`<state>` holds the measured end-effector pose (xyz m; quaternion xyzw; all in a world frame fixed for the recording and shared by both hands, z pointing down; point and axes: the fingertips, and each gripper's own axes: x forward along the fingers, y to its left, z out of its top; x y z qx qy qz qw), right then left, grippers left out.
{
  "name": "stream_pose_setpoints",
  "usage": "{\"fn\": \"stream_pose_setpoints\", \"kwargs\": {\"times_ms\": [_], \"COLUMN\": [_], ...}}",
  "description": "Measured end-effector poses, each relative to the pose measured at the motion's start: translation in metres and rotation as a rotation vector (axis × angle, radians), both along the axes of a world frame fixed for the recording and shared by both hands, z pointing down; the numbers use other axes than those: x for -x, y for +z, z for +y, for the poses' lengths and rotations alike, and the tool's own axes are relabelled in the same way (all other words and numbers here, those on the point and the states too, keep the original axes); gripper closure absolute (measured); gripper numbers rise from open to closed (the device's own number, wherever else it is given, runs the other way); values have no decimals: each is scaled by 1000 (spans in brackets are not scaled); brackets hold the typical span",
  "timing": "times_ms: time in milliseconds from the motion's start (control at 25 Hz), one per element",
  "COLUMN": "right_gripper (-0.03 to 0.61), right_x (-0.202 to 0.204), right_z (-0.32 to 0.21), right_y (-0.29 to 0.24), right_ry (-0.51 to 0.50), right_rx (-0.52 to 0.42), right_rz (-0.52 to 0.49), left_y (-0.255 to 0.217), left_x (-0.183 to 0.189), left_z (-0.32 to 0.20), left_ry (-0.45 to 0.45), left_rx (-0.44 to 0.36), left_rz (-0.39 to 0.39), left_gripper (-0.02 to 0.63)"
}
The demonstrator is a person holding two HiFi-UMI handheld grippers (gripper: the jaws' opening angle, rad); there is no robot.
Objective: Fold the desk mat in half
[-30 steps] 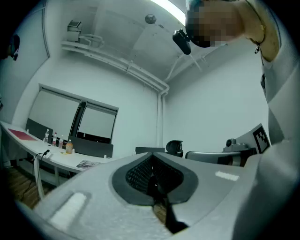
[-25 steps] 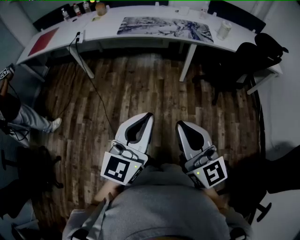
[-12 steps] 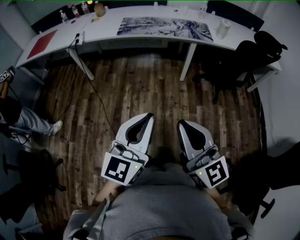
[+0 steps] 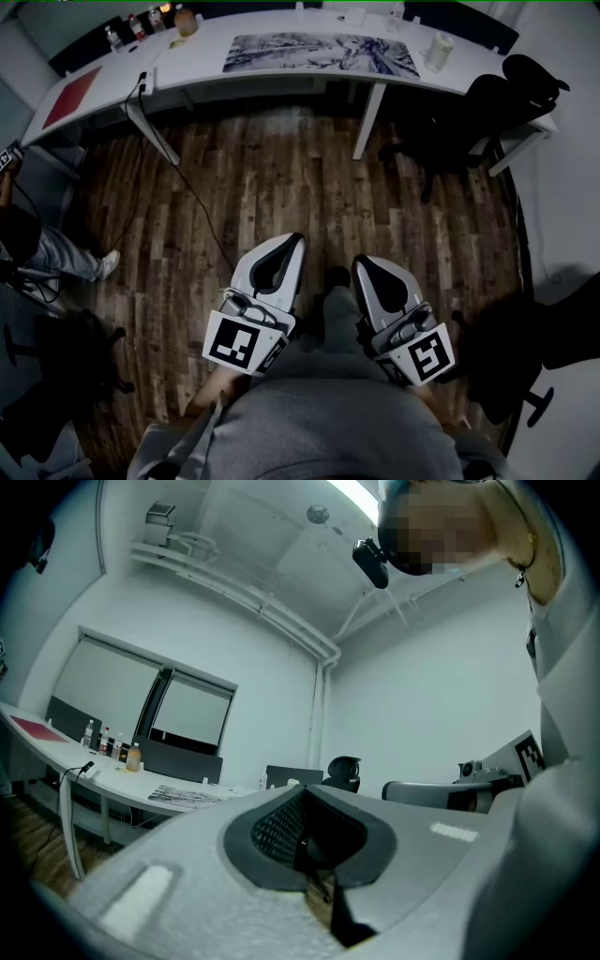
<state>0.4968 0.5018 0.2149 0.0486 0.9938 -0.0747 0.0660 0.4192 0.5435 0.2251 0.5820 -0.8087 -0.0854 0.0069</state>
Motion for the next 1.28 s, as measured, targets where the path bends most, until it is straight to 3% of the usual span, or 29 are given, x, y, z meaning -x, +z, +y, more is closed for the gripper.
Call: {"fn": "stream_pose_setpoints", "kwargs": {"times_ms": [240, 800, 1280], "right_gripper": [577, 577, 577], "right_x": [22, 130, 181], "right_z": [-23, -149, -231], "right_y": [-1, -21, -18], "right_ry": [-7, -39, -90], "right_rx": [-7, -1, 6], "right_rz": [-22, -53, -41], "left_y": [-2, -17, -16], "left_x": [18, 119, 169], "left_z": [-23, -142, -225], "left_ry": [-2, -35, -91], "left_rx": [-8, -9, 13], "left_rz": [-12, -33, -33], "left_gripper": [615, 615, 615]}}
